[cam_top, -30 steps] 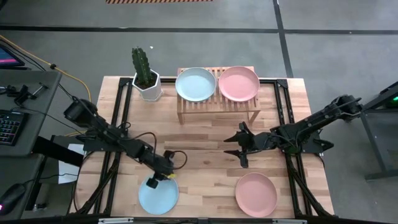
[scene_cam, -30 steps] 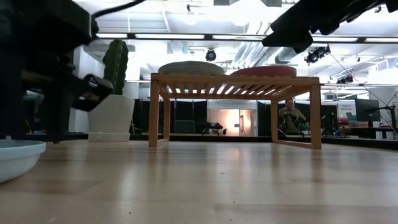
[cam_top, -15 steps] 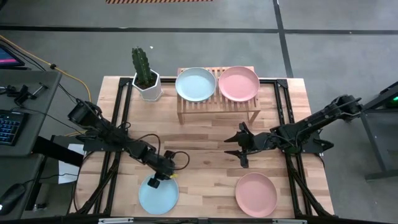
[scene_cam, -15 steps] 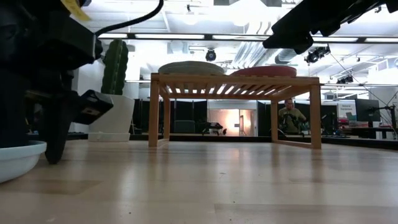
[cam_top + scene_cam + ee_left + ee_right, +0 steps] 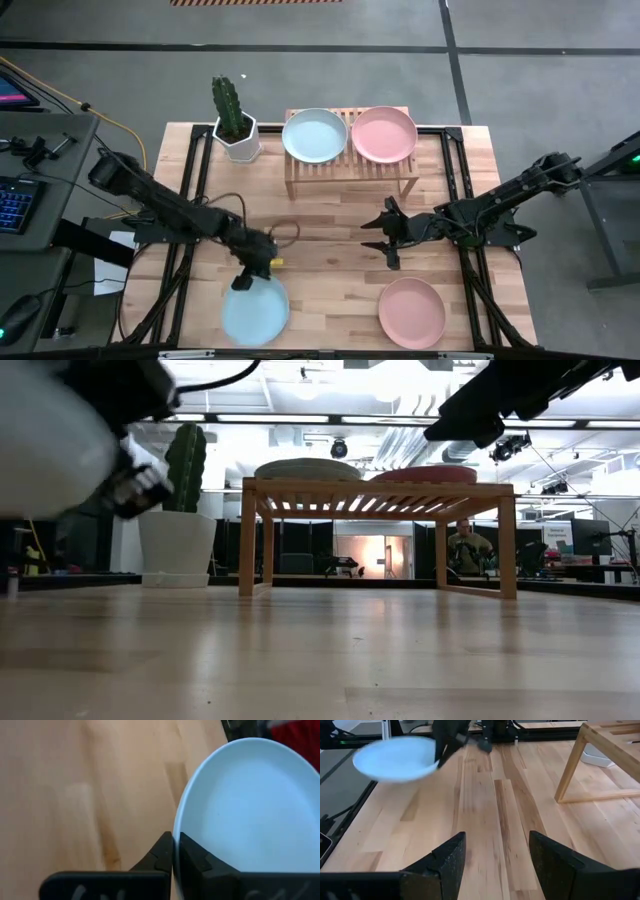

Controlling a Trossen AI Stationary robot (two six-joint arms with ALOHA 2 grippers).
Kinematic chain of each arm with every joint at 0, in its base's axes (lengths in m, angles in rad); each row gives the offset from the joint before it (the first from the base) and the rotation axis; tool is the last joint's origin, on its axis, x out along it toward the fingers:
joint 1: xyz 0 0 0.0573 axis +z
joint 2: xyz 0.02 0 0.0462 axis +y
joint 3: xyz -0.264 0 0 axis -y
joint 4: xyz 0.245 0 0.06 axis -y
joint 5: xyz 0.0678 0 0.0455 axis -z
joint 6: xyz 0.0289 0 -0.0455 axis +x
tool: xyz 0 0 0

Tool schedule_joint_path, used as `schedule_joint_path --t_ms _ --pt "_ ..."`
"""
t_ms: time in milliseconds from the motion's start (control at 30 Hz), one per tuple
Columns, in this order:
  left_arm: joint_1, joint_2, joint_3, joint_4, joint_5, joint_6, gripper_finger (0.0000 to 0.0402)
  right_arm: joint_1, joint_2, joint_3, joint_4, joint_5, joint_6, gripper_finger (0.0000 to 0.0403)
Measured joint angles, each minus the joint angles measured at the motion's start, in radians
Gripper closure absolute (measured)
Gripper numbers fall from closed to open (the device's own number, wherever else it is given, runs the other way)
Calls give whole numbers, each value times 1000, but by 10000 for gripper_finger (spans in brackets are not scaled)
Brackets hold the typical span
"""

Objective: Place and stack plates onto a shelf
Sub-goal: Stack the blue plate on top of the light blue plate on the shelf

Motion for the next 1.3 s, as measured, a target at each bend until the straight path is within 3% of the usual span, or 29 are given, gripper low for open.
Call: schedule_joint_path --t_ms 200,333,533,667,833,1000,1300 --pt "166 -126 202 -293 22 -48 400 0 0 0 -4 3 -4 204" --pt "309 -116 428 -437 -87 17 400 0 1 0 -7 2 -4 204" --pt "568 -24 770 -471 -262 155 401 0 34 0 -11 2 -14 204" --pt "733 40 920 -463 -340 198 401 0 63 0 -11 3 -14 204" --pt "882 104 952 -480 -488 56 401 0 79 0 -11 3 -18 204" --pt "961 191 952 -591 -487 -36 401 0 79 0 -8 12 -26 204" --pt "977 283 952 -609 -440 -54 401 0 79 0 -7 36 -27 204"
